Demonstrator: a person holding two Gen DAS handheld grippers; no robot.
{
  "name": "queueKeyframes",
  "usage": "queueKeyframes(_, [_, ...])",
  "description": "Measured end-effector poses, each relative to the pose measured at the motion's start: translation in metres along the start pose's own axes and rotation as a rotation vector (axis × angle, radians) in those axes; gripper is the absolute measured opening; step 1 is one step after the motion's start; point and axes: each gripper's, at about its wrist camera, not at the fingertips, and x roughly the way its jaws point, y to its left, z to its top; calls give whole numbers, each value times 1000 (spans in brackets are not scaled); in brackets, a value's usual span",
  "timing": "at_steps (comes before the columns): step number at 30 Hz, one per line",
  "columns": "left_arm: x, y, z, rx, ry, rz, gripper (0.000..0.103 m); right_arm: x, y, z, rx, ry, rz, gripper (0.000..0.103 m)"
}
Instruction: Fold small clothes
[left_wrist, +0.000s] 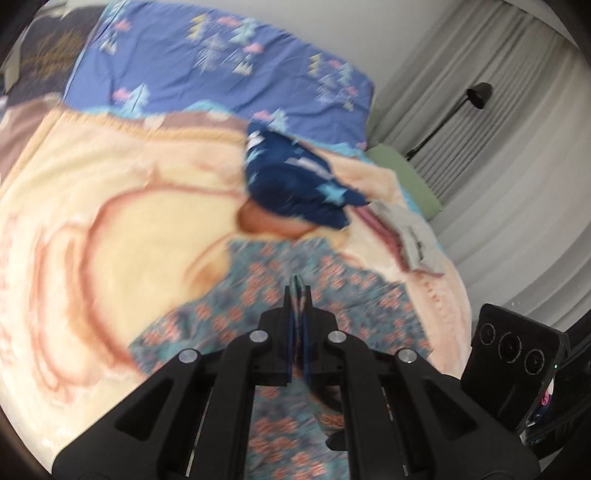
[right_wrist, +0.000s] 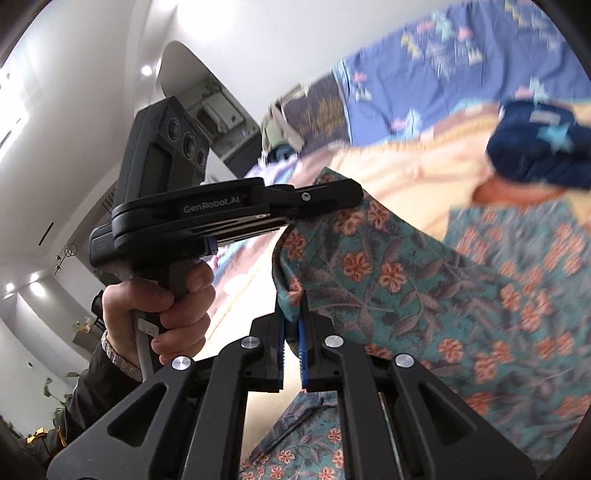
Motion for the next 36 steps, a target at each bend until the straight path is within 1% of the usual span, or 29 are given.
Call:
queueKeyframes(3, [13,28,-20,-24,38,29,3,27,-8,-13,24,63,-8,6])
queueKeyframes(5, [20,43,-31,-42,53,56,3,44,-13,-22,41,101,-29,8])
queueKeyframes(9, [33,68,-53,-71,78,91,3,63,-17,-33,62,155,-57,10])
queueKeyframes(10, [35,72,-56,-69,79,98,5,67,-19,-35,72,168,-61,17])
queueKeyframes(11, [35,75,-61,-67,77,106,6,70,-20,-37,88,187,-59,30])
queueKeyframes(12, [34,79,-65,-71,72,113,8,72,-20,-38,94,205,-56,36])
queueKeyframes(13, [31,83,-68,-79,67,114,11,74,-21,-37,91,215,-56,42])
queueKeyframes(14, [30,85,-70,-84,62,117,14,73,-18,-38,76,224,-63,45])
queueKeyframes(15, [25,87,-73,-88,48,132,26,70,-15,-38,61,225,-70,46])
queueKeyframes(16, [21,88,-75,-88,31,153,38,64,-12,-40,52,216,-83,51])
queueKeyframes(17, [15,87,-77,-86,10,181,43,59,-12,-38,54,199,-100,57])
queueKeyframes(18, [7,87,-80,-81,-17,216,45,49,-10,-41,61,172,-118,60])
queueKeyframes(19, [-2,86,-83,-77,-38,228,45,40,-9,-44,67,150,-124,64])
queueKeyframes(22, [-30,85,-95,-86,-88,225,45,-1,-2,-60,72,65,-109,64])
queueKeyframes(23, [-41,82,-102,-85,-103,221,45,-23,0,-67,75,27,-110,64])
queueKeyframes(25, [-61,76,-116,-76,-127,213,46,-51,-4,-79,86,-15,-108,64])
queueKeyframes(26, [-74,71,-127,-68,-145,214,46,-71,-6,-86,97,-51,-117,64])
queueKeyframes(28, [-93,62,-146,-63,-176,208,48,-102,-10,-102,110,-105,-153,64])
queueKeyframes(30, [-112,50,-169,-60,-197,191,48,-137,-14,-117,119,-158,-200,64])
queueKeyframes(33, [-134,31,-203,-44,-218,177,49,-182,-13,-145,121,-211,-249,64])
queueKeyframes(34, [-140,25,-214,-38,-223,175,49,-187,-14,-148,116,-221,-262,64])
queueKeyframes(36, [-151,9,-240,-16,-234,185,50,-208,-8,-169,81,-241,-314,64])
